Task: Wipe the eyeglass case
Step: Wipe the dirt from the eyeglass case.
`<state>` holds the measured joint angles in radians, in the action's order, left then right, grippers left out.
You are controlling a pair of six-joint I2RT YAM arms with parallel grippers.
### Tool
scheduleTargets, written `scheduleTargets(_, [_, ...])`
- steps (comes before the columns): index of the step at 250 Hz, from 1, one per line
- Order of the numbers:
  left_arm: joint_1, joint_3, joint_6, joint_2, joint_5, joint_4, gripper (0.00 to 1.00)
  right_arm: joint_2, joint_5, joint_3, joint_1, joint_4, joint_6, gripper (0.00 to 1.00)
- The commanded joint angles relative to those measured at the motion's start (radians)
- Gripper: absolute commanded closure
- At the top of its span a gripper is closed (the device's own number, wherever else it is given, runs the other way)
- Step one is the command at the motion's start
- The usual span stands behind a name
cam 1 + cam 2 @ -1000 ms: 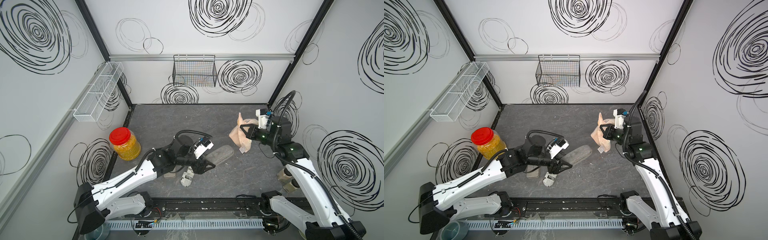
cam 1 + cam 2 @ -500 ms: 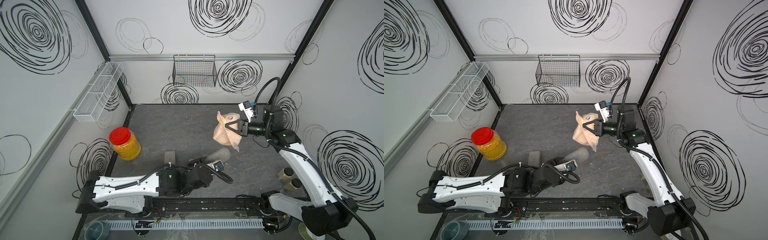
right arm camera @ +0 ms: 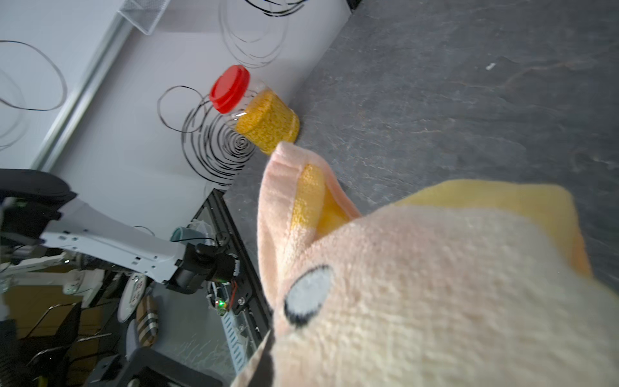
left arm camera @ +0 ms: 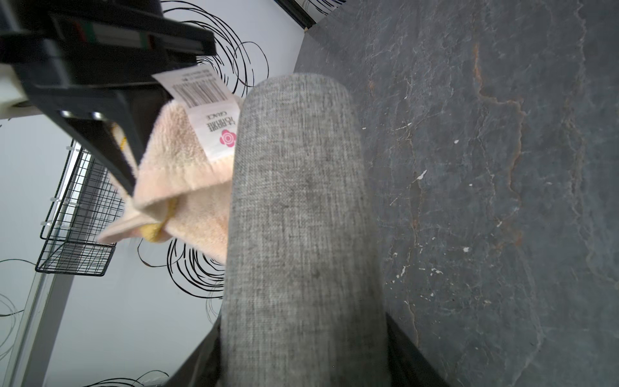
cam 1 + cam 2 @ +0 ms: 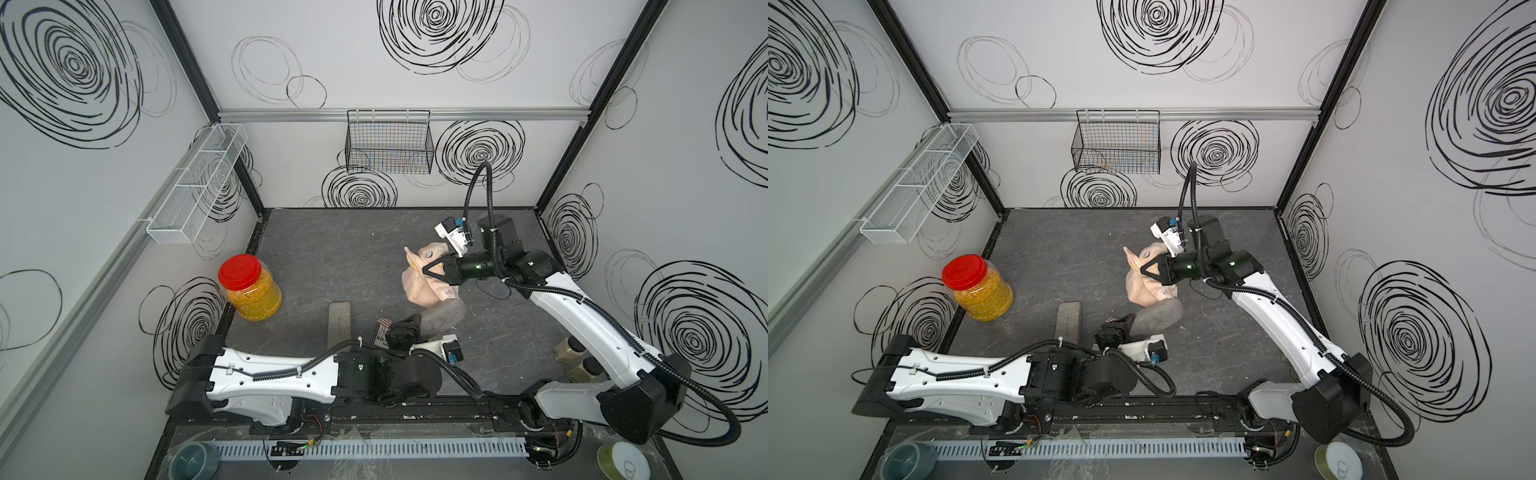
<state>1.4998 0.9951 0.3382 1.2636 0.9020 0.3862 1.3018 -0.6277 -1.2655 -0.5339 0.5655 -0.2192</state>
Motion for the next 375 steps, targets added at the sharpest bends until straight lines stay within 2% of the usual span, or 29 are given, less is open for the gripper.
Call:
scheduleTargets(1, [-0.014,0.0,0.012,-0.003,0.042,-0.066,0.44,-0.019,0.188,-0.021,0.025,0.131,0.035,0.98])
scheduleTargets(22, [-0.024,-0.007,0.006,0.001,0.032,-0.07,0.44,-0.064,0.106,-0.008,0.039,0.095,0.038,0.98])
scheduleTargets(57, [-0.027,-0.009,0.004,0.009,0.024,-0.069,0.44,-0.085,-0.166,0.011,-0.017,0.03,0.036,0.94])
scheduleTargets(98, [-0.046,-0.019,0.008,0.005,0.011,-0.082,0.44,-0.051,-0.234,0.029,-0.106,0.065,0.08,0.93])
scheduleTargets(131, [-0.053,-0.022,0.005,0.005,0.007,-0.086,0.44,-0.03,-0.187,0.041,-0.115,0.126,0.104,0.94])
scheduleTargets(153, [-0.056,-0.029,0.007,0.01,0.015,-0.079,0.44,-0.059,-0.062,0.037,-0.101,0.17,0.109,0.96])
scheduleTargets(176, [-0.059,-0.042,0.004,0.001,0.019,-0.079,0.44,-0.107,0.042,0.037,-0.024,0.209,0.099,0.96])
scheduleTargets(203, [-0.069,-0.053,-0.002,-0.013,0.004,-0.083,0.44,-0.14,0.099,0.029,0.055,0.24,0.1,0.96])
scheduleTargets(231, [-0.079,-0.053,0.005,-0.01,-0.009,-0.092,0.44,-0.138,-0.011,0.029,0.014,0.204,0.113,0.95])
scheduleTargets(271, [-0.078,-0.039,0.027,0.015,-0.005,-0.107,0.44,-0.065,-0.057,0.022,-0.163,0.072,0.097,0.94])
scheduleTargets(296, [-0.071,-0.033,0.028,0.023,0.001,-0.106,0.44,-0.016,-0.106,0.02,-0.179,0.027,0.072,0.95])
scheduleTargets(311, [-0.066,-0.033,0.027,0.02,0.006,-0.101,0.44,-0.008,-0.087,0.023,-0.178,0.038,0.076,0.95])
scheduleTargets(342, [-0.069,-0.048,0.011,0.003,0.007,-0.099,0.44,-0.035,0.03,0.038,-0.125,0.117,0.096,0.96])
scheduleTargets(375, [-0.07,-0.064,0.002,-0.011,0.008,-0.101,0.44,-0.083,0.154,0.055,0.024,0.213,0.101,0.97])
